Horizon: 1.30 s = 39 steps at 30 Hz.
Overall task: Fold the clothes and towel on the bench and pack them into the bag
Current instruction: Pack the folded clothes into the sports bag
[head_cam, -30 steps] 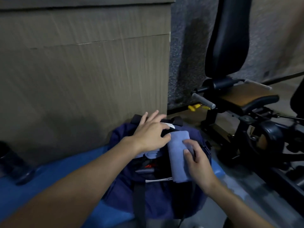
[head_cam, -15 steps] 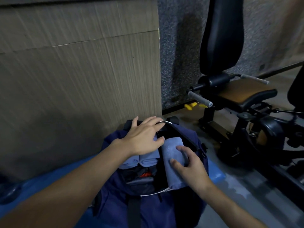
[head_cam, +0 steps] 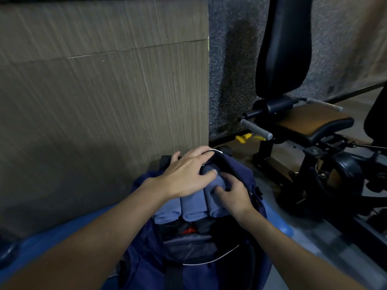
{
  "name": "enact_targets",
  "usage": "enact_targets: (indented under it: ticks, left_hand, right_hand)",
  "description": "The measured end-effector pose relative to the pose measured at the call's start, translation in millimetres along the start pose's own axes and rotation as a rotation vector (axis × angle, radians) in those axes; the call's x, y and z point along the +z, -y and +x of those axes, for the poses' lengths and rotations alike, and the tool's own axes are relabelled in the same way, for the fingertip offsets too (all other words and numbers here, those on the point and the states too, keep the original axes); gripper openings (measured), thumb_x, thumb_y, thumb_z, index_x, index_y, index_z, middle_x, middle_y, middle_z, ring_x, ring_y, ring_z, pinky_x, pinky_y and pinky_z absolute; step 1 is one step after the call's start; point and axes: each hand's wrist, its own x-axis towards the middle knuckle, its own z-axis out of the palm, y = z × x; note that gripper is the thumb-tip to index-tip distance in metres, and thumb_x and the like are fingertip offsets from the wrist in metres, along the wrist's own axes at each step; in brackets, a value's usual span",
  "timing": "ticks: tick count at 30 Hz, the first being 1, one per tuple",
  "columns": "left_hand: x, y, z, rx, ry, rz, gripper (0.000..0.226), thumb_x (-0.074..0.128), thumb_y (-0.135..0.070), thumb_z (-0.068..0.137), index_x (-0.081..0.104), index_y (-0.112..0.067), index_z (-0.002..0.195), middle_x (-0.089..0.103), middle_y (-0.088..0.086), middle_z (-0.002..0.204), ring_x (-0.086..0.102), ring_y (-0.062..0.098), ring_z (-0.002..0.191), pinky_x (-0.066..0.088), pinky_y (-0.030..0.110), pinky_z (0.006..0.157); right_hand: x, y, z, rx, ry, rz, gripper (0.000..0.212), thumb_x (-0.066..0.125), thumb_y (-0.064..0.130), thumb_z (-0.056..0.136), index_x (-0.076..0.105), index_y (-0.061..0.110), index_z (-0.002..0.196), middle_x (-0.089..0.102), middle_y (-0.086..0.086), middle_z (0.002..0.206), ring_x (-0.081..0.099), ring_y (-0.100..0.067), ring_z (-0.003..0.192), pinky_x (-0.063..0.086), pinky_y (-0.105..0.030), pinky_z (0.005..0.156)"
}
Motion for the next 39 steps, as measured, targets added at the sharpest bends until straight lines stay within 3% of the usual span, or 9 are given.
enact_targets:
  ticks: [7, 12, 16, 22, 26, 29, 36, 39]
  left_hand:
    - [-1, 5, 0, 0.020, -0.013, -0.030, 0.063, 0.045, -0.046, 0.098, 0.029, -0.024, 0.155, 0.018, -0.021, 0.159, 0.024, 0.006, 0.145, 0.010, 0.055, 0.119]
    - [-1, 3, 0, 0.016, -0.014, -0.062, 0.068, 0.045, -0.048, 0.095, 0.028, -0.024, 0.156, 0.019, -0.021, 0.159, 0.026, 0.005, 0.144, 0.012, 0.054, 0.119]
    - [-2, 5, 1, 0.025, -0.048, -0.099, 0.074, 0.038, -0.052, 0.086, 0.032, -0.025, 0.154, 0.023, -0.022, 0.157, 0.028, 0.004, 0.143, 0.018, 0.051, 0.118]
    - [-2, 10, 1, 0.039, -0.060, -0.135, 0.080, 0.033, -0.061, 0.082, 0.033, -0.023, 0.153, 0.024, -0.022, 0.157, 0.032, 0.004, 0.142, 0.025, 0.046, 0.117]
    - [-2, 13, 0, 0.056, -0.061, -0.114, 0.079, 0.034, -0.060, 0.083, 0.033, -0.024, 0.153, 0.024, -0.022, 0.157, 0.034, 0.003, 0.140, 0.028, 0.045, 0.116]
    - [0, 13, -2, 0.071, -0.058, -0.106, 0.073, 0.040, -0.053, 0.088, 0.033, -0.023, 0.153, 0.025, -0.024, 0.155, 0.038, 0.002, 0.134, 0.030, 0.044, 0.114]
    - [3, 17, -6, 0.114, -0.048, -0.073, 0.066, 0.046, -0.044, 0.094, 0.033, -0.020, 0.154, 0.024, -0.021, 0.157, 0.029, 0.001, 0.141, 0.025, 0.041, 0.117]
    - [5, 16, -3, 0.116, -0.041, -0.097, 0.064, 0.049, -0.042, 0.096, 0.032, -0.020, 0.154, 0.023, -0.025, 0.156, 0.030, 0.001, 0.141, 0.028, 0.042, 0.116]
  right_hand:
    - [5, -4, 7, 0.001, -0.017, -0.011, 0.054, 0.067, 0.020, 0.086, 0.053, 0.013, 0.138, 0.060, -0.007, 0.133, 0.054, -0.021, 0.124, 0.044, -0.035, 0.104]
    - [8, 0, 14, -0.003, 0.025, -0.128, 0.057, 0.068, 0.027, 0.087, 0.052, 0.010, 0.139, 0.061, -0.009, 0.131, 0.055, -0.025, 0.122, 0.044, -0.031, 0.100]
    - [12, -2, 12, -0.050, -0.032, -0.077, 0.060, 0.072, 0.026, 0.083, 0.054, 0.009, 0.137, 0.063, -0.007, 0.129, 0.056, -0.022, 0.121, 0.043, -0.024, 0.096]
    - [14, -7, 21, 0.055, 0.065, -0.277, 0.052, 0.066, 0.037, 0.082, 0.059, 0.017, 0.129, 0.067, -0.006, 0.119, 0.060, -0.029, 0.113, 0.048, -0.030, 0.090]
    - [10, -3, 14, -0.133, -0.030, -0.460, 0.054, 0.062, 0.043, 0.085, 0.054, 0.021, 0.133, 0.054, -0.010, 0.136, 0.052, -0.033, 0.122, 0.047, -0.039, 0.094]
    - [11, -7, 10, -0.310, -0.020, -0.519, 0.056, 0.057, 0.051, 0.089, 0.047, 0.031, 0.140, 0.042, 0.000, 0.148, 0.038, -0.027, 0.134, 0.043, -0.042, 0.099]
    - [13, -32, 23, -0.228, 0.194, -0.399, 0.091, 0.046, 0.075, 0.072, 0.039, 0.026, 0.148, 0.043, 0.002, 0.150, 0.039, -0.017, 0.138, 0.035, -0.032, 0.111]
    - [14, -38, 27, -0.206, 0.223, -0.350, 0.086, 0.057, 0.068, 0.077, 0.038, 0.025, 0.149, 0.041, 0.002, 0.152, 0.036, -0.016, 0.140, 0.032, -0.032, 0.114]
